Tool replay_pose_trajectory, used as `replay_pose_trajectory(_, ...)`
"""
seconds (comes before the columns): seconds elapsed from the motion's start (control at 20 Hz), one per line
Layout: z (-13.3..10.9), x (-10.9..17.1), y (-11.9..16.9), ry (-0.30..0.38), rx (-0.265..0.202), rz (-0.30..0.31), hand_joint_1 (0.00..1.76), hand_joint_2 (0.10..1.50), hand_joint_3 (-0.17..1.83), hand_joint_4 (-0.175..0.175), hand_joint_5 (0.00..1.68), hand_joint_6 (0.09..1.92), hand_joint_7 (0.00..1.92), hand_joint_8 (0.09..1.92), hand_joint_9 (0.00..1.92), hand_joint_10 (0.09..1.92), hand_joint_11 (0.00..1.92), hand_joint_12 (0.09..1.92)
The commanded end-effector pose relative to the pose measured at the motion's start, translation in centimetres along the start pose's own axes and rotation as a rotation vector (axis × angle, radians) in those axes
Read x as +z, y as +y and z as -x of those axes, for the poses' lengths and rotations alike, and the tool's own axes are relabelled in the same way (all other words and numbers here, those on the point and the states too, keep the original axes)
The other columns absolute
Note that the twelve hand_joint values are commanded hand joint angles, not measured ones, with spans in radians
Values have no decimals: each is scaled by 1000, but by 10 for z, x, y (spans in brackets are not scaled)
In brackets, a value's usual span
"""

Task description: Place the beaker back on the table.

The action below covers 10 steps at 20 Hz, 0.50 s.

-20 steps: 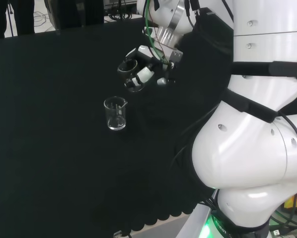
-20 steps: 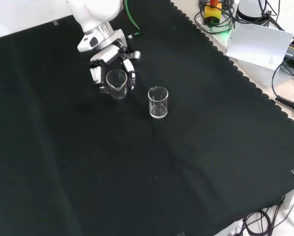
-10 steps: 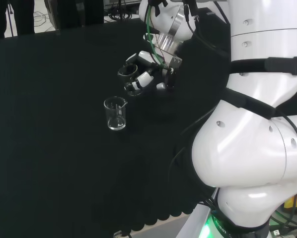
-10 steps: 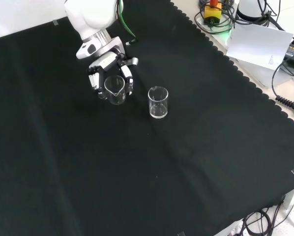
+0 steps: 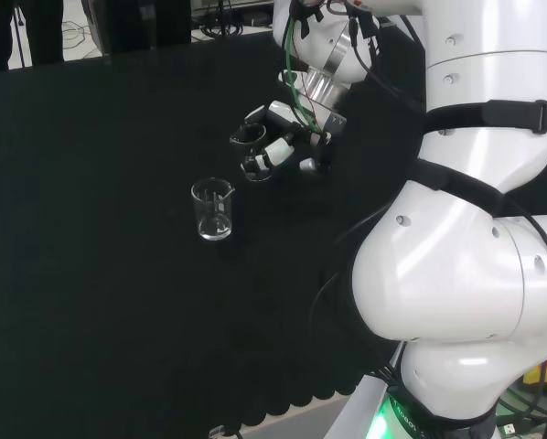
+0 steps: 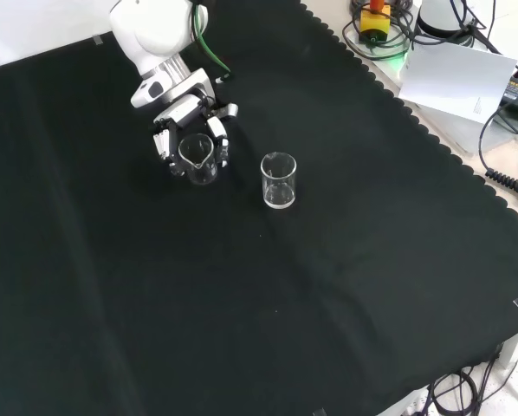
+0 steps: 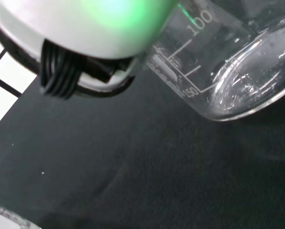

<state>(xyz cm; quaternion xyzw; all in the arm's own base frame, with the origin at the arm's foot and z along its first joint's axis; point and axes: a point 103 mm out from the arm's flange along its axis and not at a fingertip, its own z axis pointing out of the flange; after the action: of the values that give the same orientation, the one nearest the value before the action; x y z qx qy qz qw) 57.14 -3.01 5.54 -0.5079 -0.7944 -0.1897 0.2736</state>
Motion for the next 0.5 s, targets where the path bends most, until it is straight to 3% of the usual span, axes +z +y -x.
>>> replay_pose_trajectory(0.05,2,10,0,15,6,-3,1436,536,832,-175,1144,962,1271,850,1623,87,1193,740)
replay_pose_trajectory(0.25,4,17,2,22,14,-2,1436,536,832,-175,1143,963,1269,853,1623,87,1191,743)
replay_pose_trajectory(0.4,20,-5,-13,85,3,34,1436,537,831,-175,1144,963,1269,854,1621,87,1191,745)
replay_pose_trajectory(0.5,17,-2,-12,43,12,24,1434,550,812,-171,1141,960,1246,868,1625,87,1184,757)
